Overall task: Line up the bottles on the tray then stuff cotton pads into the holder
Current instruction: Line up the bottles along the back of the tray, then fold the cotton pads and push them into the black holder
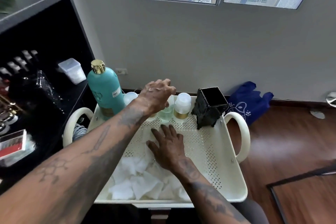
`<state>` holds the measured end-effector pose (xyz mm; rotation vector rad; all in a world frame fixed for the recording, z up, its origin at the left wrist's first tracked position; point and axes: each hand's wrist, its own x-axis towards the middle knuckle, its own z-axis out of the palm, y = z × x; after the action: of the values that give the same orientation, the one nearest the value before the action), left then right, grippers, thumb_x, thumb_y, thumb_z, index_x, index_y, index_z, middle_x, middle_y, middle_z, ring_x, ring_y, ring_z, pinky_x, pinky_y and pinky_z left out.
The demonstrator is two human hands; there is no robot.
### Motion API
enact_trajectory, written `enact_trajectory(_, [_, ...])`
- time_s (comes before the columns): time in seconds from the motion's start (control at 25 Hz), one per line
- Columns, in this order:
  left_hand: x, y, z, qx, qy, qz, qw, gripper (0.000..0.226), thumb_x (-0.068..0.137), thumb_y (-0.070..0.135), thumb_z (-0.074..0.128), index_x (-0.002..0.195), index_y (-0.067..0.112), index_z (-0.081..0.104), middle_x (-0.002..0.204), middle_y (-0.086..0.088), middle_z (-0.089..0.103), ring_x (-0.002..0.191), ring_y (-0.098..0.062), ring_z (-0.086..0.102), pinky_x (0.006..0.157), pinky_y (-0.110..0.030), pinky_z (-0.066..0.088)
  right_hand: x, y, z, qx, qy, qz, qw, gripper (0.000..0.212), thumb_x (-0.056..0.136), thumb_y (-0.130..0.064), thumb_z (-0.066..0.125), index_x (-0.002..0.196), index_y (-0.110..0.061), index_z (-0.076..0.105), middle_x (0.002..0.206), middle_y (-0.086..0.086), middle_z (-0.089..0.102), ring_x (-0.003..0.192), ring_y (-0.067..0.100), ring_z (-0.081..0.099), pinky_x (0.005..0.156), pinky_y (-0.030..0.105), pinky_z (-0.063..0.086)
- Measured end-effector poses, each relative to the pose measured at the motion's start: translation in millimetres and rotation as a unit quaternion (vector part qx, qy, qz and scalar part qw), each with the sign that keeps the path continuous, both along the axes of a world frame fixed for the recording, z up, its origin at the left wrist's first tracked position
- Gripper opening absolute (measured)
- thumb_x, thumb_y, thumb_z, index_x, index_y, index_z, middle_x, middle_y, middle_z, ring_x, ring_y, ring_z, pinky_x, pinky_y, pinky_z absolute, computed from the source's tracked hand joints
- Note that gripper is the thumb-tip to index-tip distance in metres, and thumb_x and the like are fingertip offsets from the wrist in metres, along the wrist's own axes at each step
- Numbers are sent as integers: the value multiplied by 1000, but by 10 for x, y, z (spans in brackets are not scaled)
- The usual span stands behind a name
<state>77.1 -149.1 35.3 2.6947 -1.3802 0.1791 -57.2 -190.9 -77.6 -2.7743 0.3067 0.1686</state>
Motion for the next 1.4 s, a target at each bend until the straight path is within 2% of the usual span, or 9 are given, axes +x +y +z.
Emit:
enact_trajectory(0.32, [-23, 8, -87, -10, -22, 1, 1000, 42, 84, 17, 70, 124, 14, 57, 117, -8, 54, 104, -26, 55, 86, -38, 50, -313, 67, 154, 18, -10, -5, 1000, 50, 100, -50, 33, 145, -30, 39, 157, 2, 29, 145, 25, 20, 115, 43, 19])
enact_trajectory(0.44, [-92, 64, -98, -12, -32, 0, 999, 41, 85, 20, 65, 124, 15, 57, 122, -8, 52, 111, -27, 50, 88, -40, 47, -402, -224, 643, 14, -244, -39, 969, 34, 92, -35, 57, 123, -22, 61, 128, 7, 55, 116, 28, 50, 93, 41, 40])
enact_trajectory(0.52, [-233, 180, -120, -70, -37, 4, 997, 38, 85, 22, 64, 122, 14, 61, 120, -10, 54, 109, -29, 52, 88, -43, 47, -403, -594, 986, -50, -354, -91, 929, 31, 84, -29, 63, 113, -19, 64, 117, 7, 57, 105, 28, 52, 85, 41, 41])
enact_trajectory(0.64, [-655, 432, -293, -183, 73, 28, 980, 28, 85, 27, 67, 110, 14, 69, 106, -7, 60, 96, -25, 59, 82, -43, 53, -266, -1127, 1339, -142, -220, -126, 957, 48, 84, -43, 62, 126, -21, 56, 128, 7, 52, 117, 28, 46, 95, 44, 34])
enact_trajectory(0.8, [-1306, 739, -679, -44, 310, 74, 947, 47, 80, 62, 63, 111, 27, 68, 108, 9, 55, 91, -10, 59, 81, -35, 54, -179, -1240, 1289, -168, -35, -56, 984, 46, 93, -45, 53, 131, -20, 49, 122, 5, 64, 113, 27, 57, 101, 43, 30])
enact_trajectory(0.96, [-1524, 882, -851, -49, 312, 91, 945, 45, 82, 54, 67, 119, 28, 68, 103, 13, 53, 91, -8, 58, 80, -30, 51, -459, -1082, 1219, -132, -75, -55, 987, 37, 95, -40, 52, 126, -22, 50, 115, 2, 68, 105, 27, 59, 98, 44, 32])
enact_trajectory(1.24, [-1626, 1059, -902, -119, 329, 99, 932, 37, 88, 41, 65, 121, 26, 69, 109, 10, 63, 95, -10, 61, 88, -35, 51, -1235, -663, 1134, -130, -56, -58, 988, 60, 95, -49, 47, 148, -24, 34, 117, -5, 63, 111, 19, 54, 101, 37, 31])
enact_trajectory(1.32, [-1650, 1079, -909, -132, 318, 101, 933, 43, 87, 41, 65, 127, 26, 64, 112, 7, 61, 100, -12, 60, 89, -34, 51, -1370, -559, 1195, -148, -151, -72, 975, 57, 93, -47, 55, 143, -23, 44, 118, -5, 59, 112, 20, 51, 103, 36, 31])
enact_trajectory(1.4, [-1642, 1063, -898, -152, 242, 72, 955, 47, 86, 40, 67, 130, 26, 61, 117, 3, 60, 106, -14, 58, 92, -38, 50, -1513, -440, 1202, -80, -298, -55, 950, 33, 92, -35, 60, 122, -23, 60, 106, -5, 58, 97, 16, 52, 88, 28, 40])
